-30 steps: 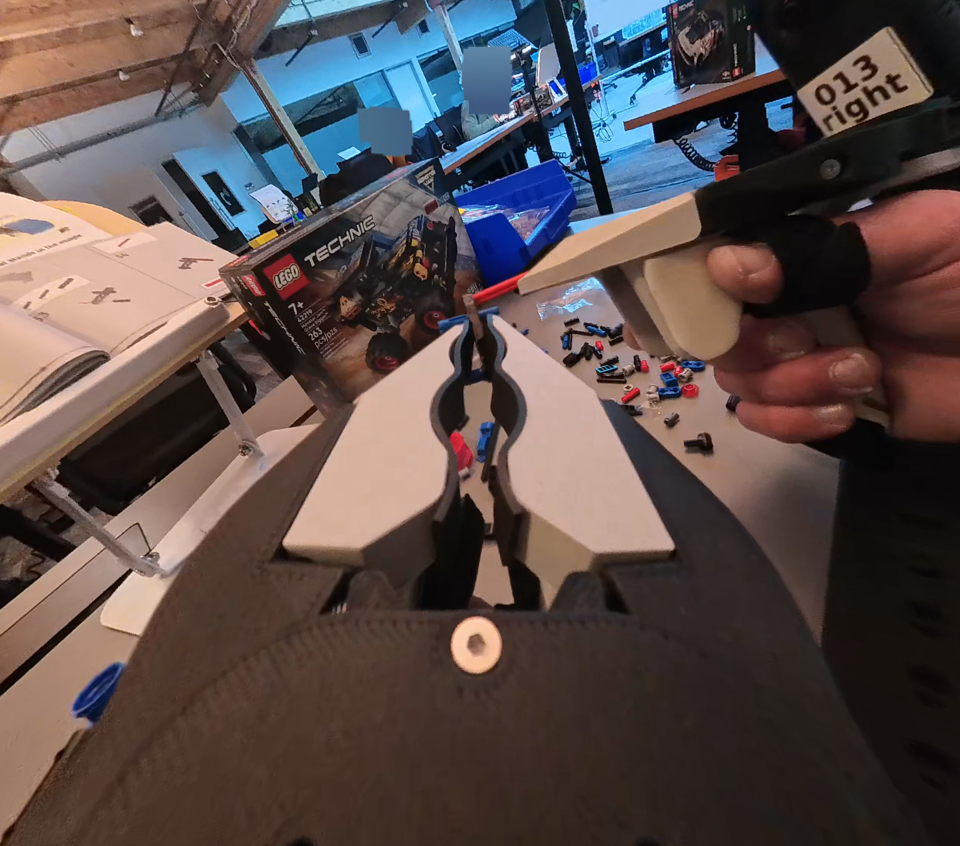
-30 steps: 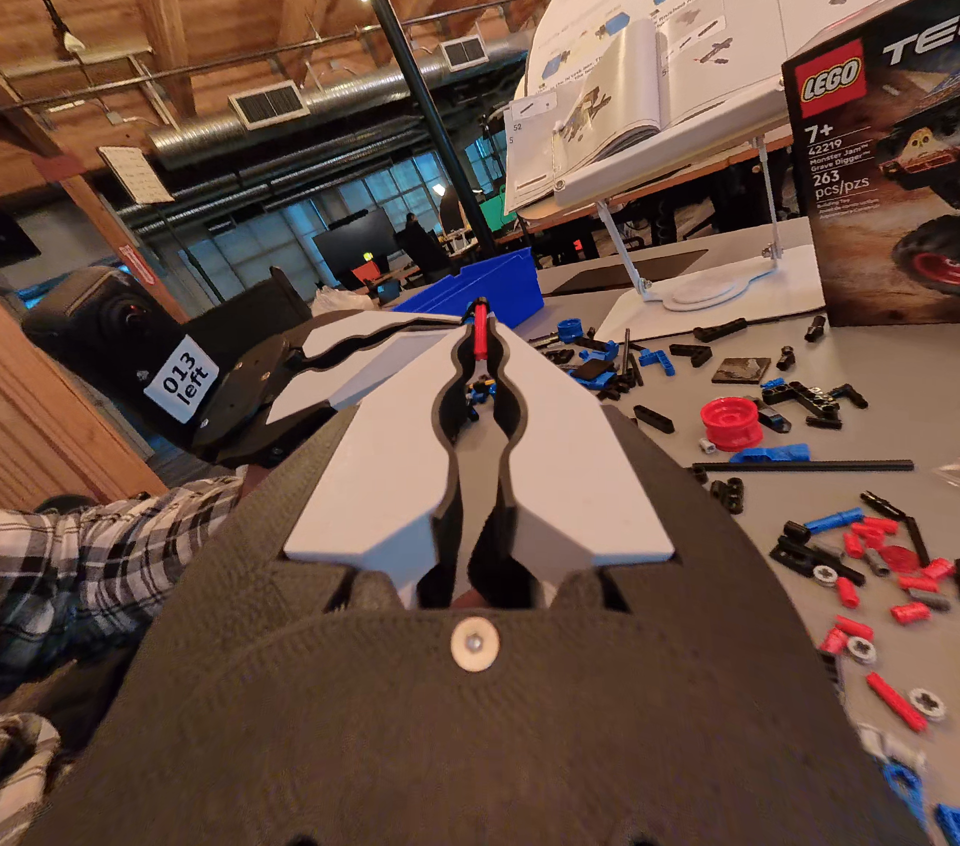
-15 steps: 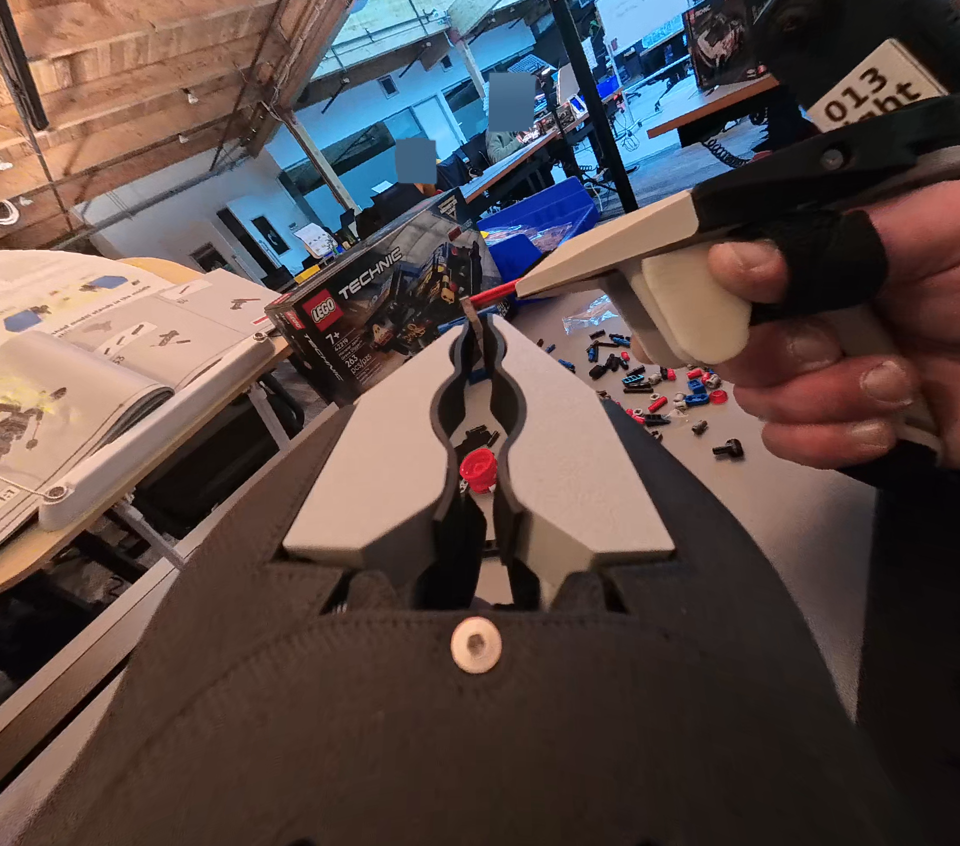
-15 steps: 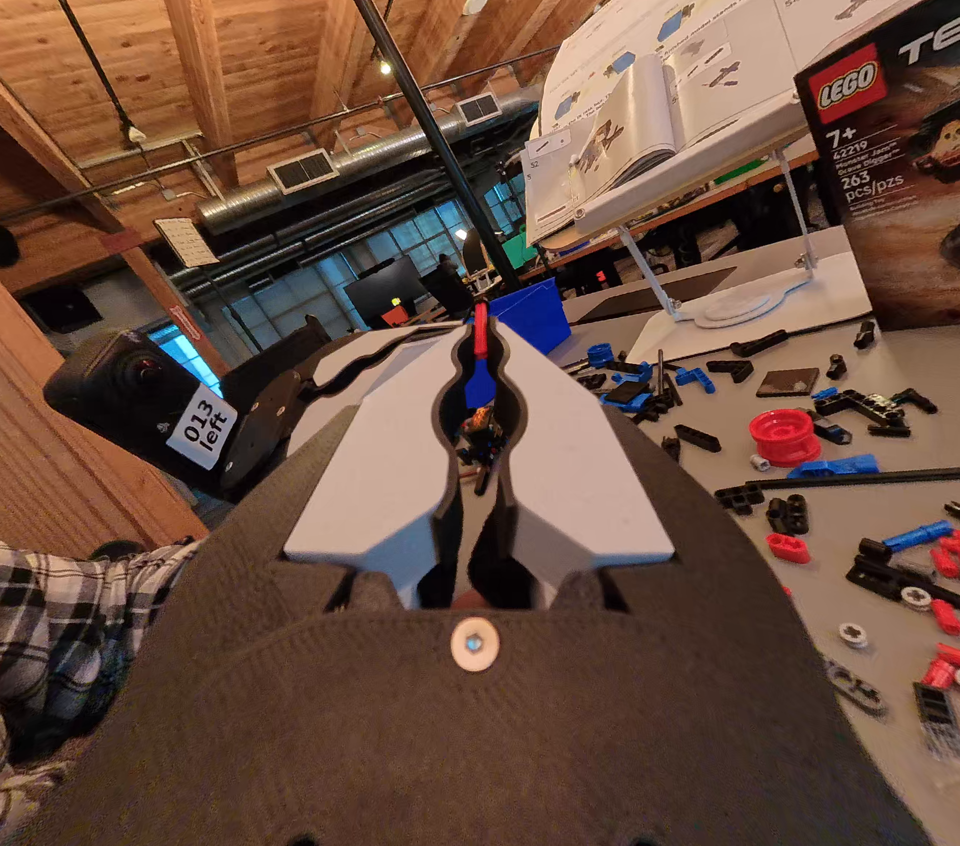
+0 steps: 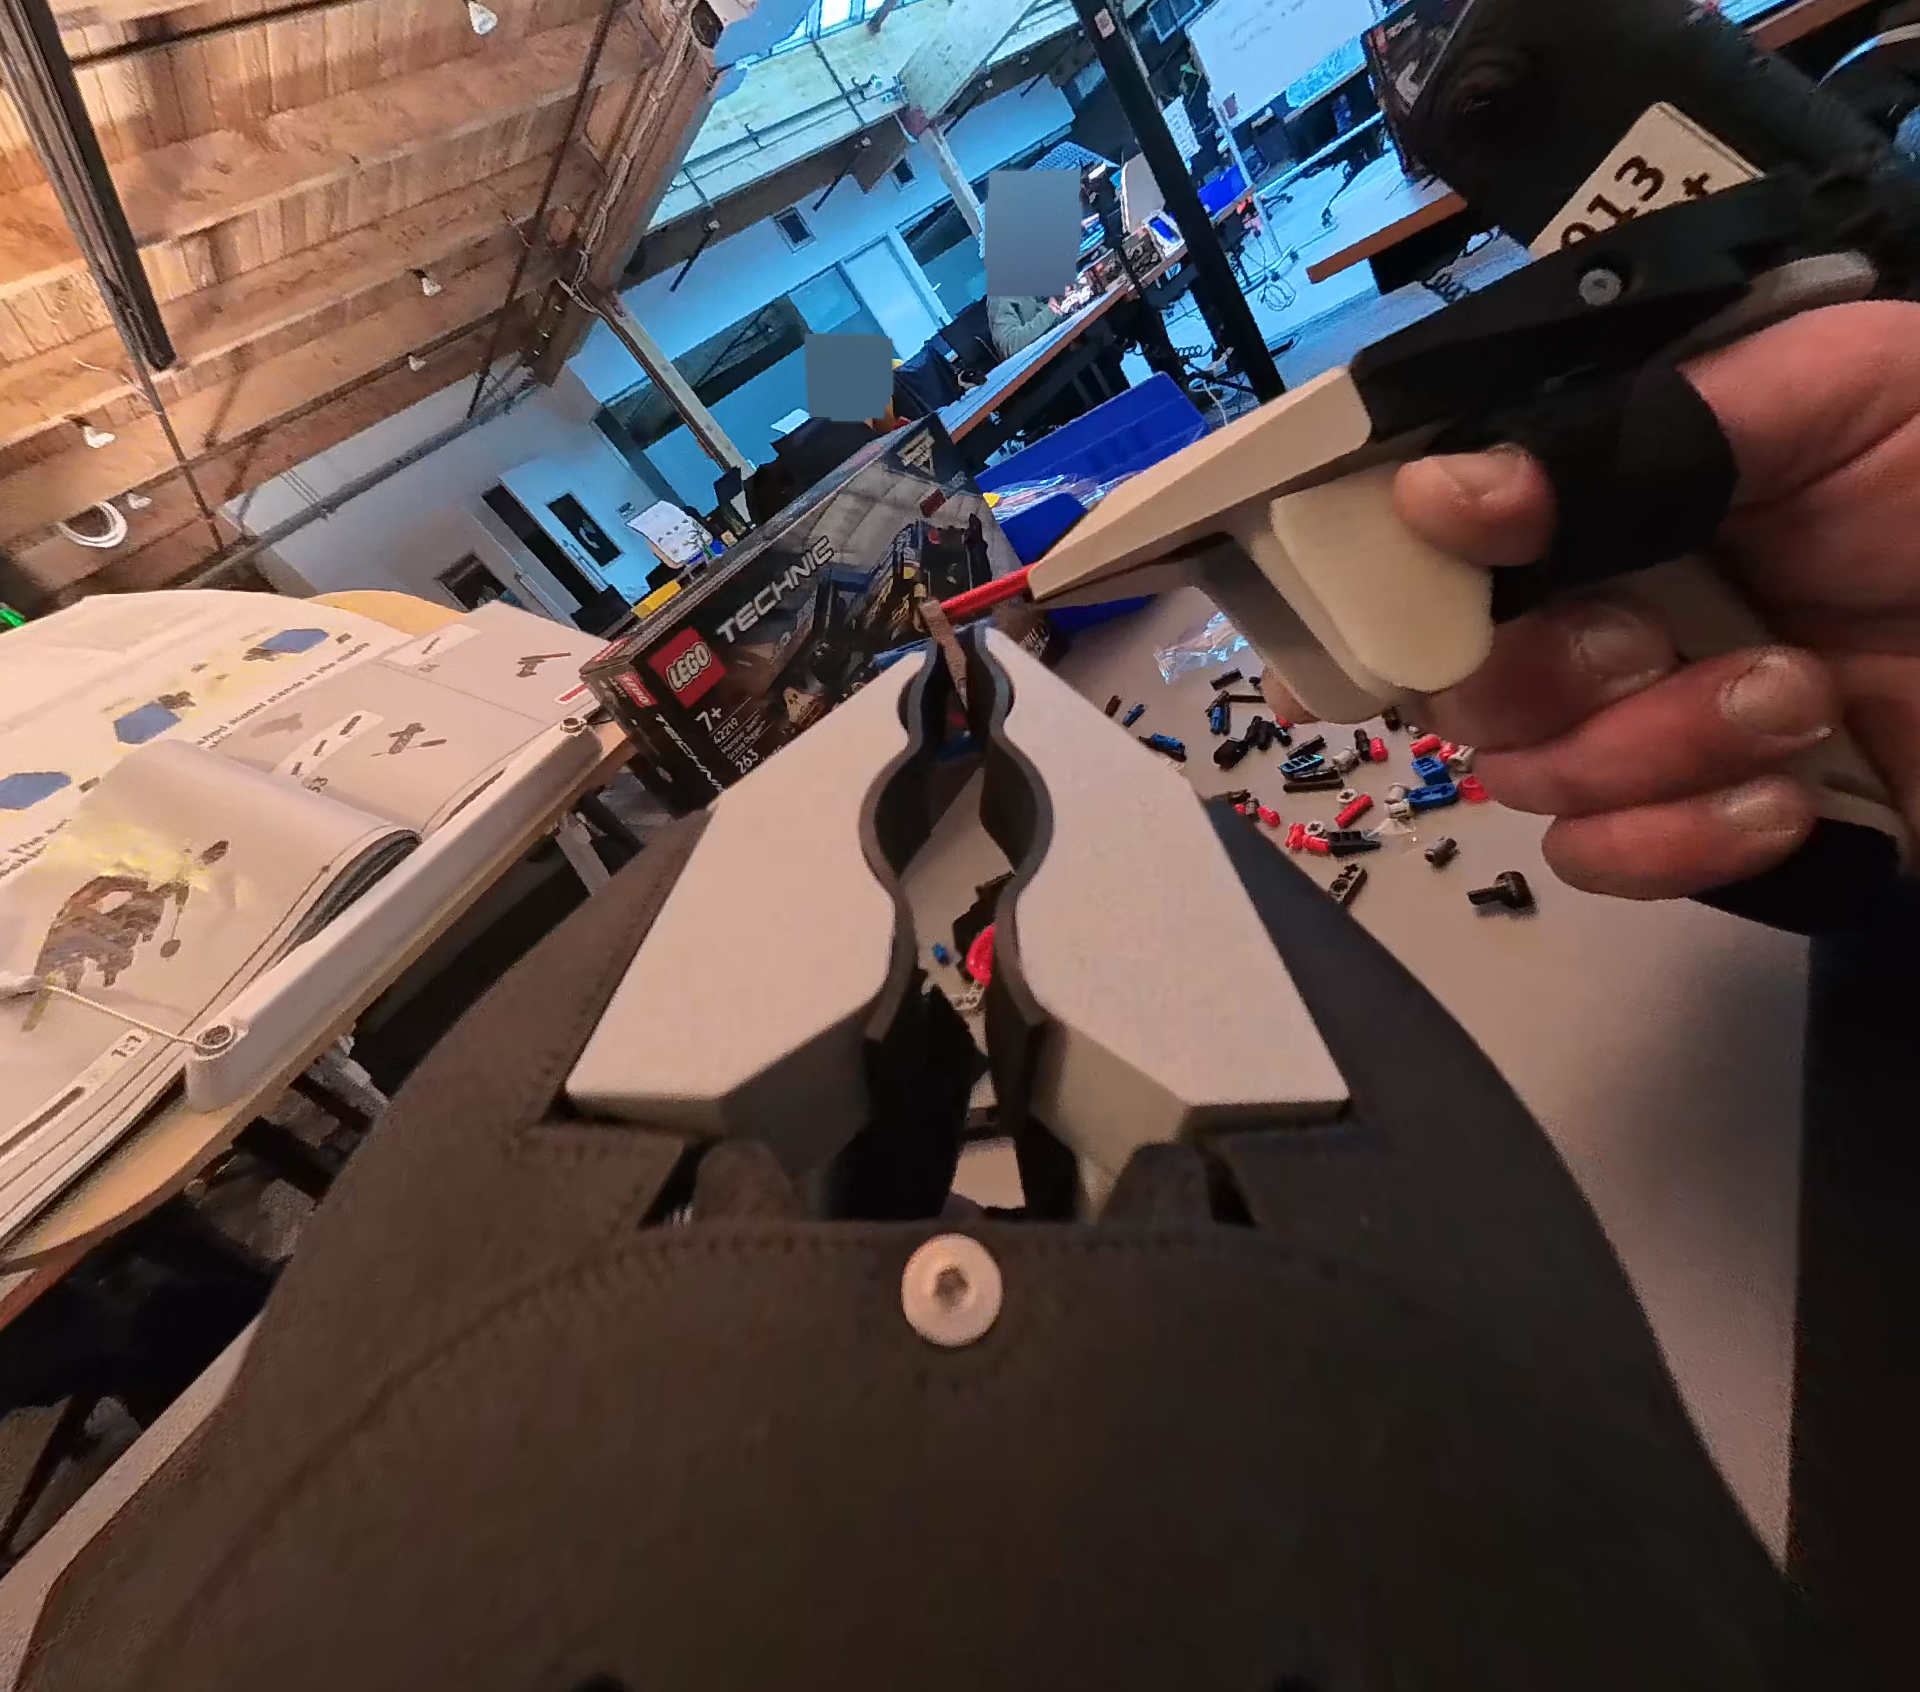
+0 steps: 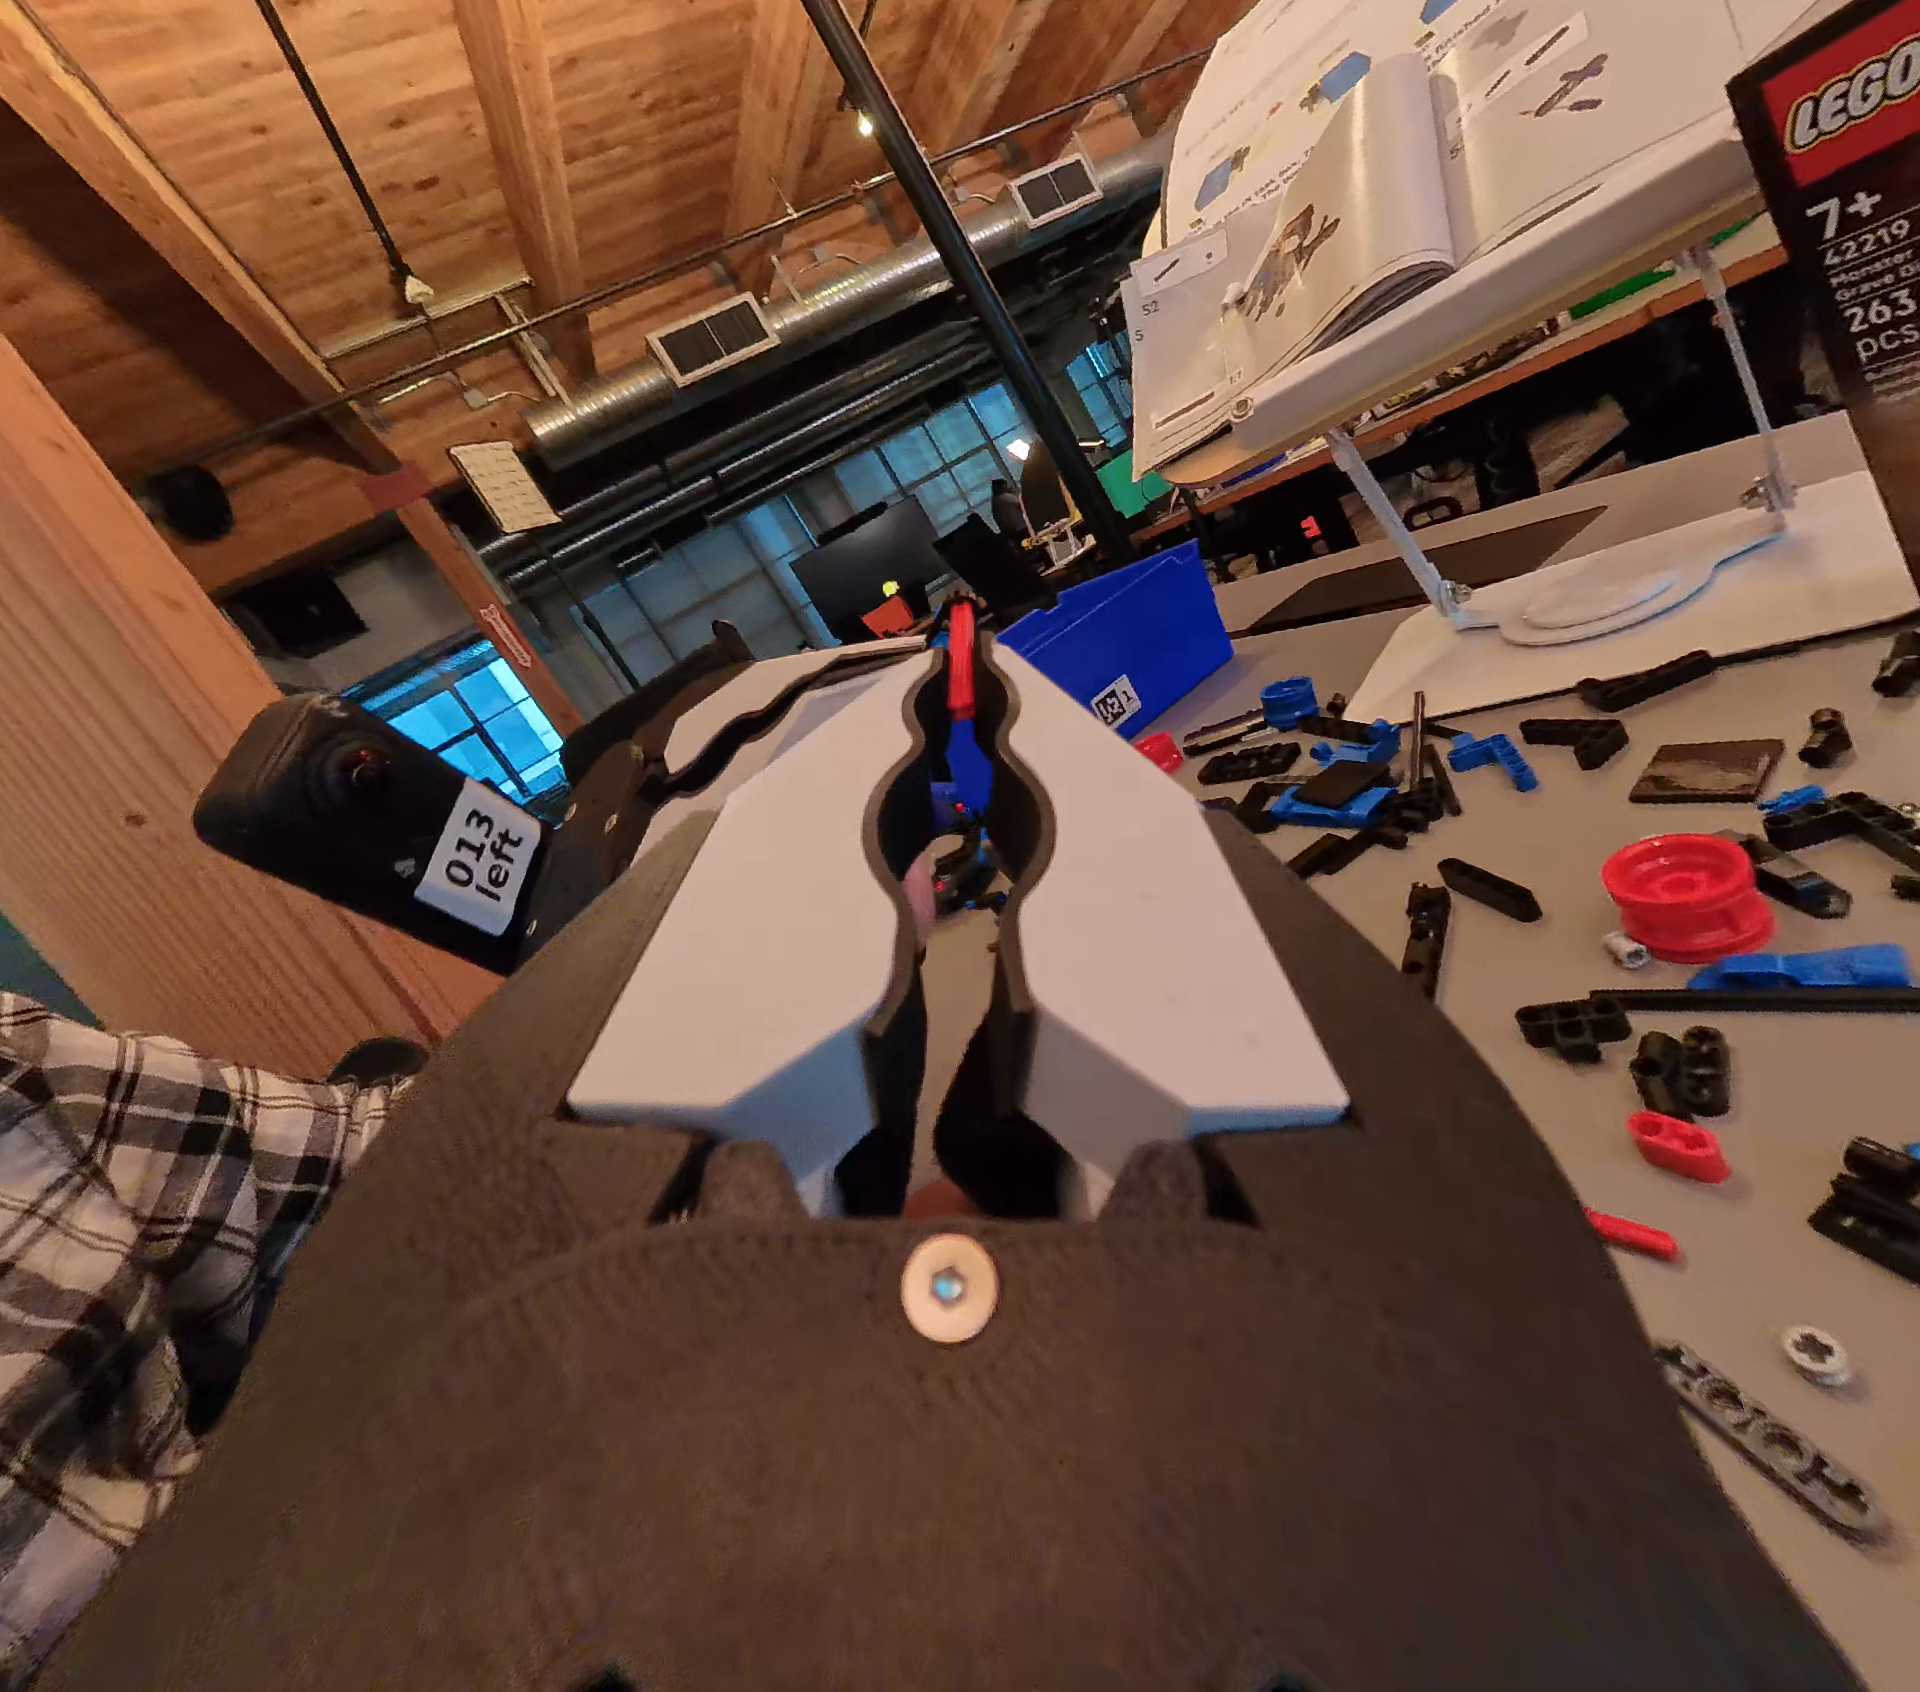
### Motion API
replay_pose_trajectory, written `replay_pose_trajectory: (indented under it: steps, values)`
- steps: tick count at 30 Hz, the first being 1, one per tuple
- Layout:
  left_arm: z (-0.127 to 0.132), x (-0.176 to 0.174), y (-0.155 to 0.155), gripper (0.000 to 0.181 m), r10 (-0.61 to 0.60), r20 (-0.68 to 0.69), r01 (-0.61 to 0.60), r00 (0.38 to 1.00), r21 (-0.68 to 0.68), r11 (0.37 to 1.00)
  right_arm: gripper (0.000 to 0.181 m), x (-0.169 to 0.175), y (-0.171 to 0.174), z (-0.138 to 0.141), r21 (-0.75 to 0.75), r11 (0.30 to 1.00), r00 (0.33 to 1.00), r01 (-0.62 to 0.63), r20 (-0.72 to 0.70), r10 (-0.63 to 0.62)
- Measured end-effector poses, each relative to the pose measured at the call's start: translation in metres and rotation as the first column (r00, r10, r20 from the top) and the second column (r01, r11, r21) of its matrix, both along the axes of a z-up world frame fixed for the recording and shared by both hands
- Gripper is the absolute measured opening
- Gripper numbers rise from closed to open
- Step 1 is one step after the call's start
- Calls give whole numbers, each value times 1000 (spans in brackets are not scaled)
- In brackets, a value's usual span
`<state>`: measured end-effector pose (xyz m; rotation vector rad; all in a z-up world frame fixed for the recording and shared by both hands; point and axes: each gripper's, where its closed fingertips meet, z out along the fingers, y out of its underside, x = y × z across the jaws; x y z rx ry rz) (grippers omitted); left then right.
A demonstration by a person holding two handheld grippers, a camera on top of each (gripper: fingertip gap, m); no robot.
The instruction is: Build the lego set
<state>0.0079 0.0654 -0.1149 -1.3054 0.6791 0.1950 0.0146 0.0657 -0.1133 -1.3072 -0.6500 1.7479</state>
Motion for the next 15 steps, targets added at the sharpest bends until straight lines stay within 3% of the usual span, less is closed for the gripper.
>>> replay_pose_trajectory:
  steps: [9,15]
  values:
    - [4,-1,-4,0,-11,-13,11,1000,19,1000,0,-1,-2,3,-34,997,998,-67,-19,66]
    - [6,-1,-7,0,16,-103,-9,995,63,998,0,-2,-5,5,-24,995,996,-94,-12,93]
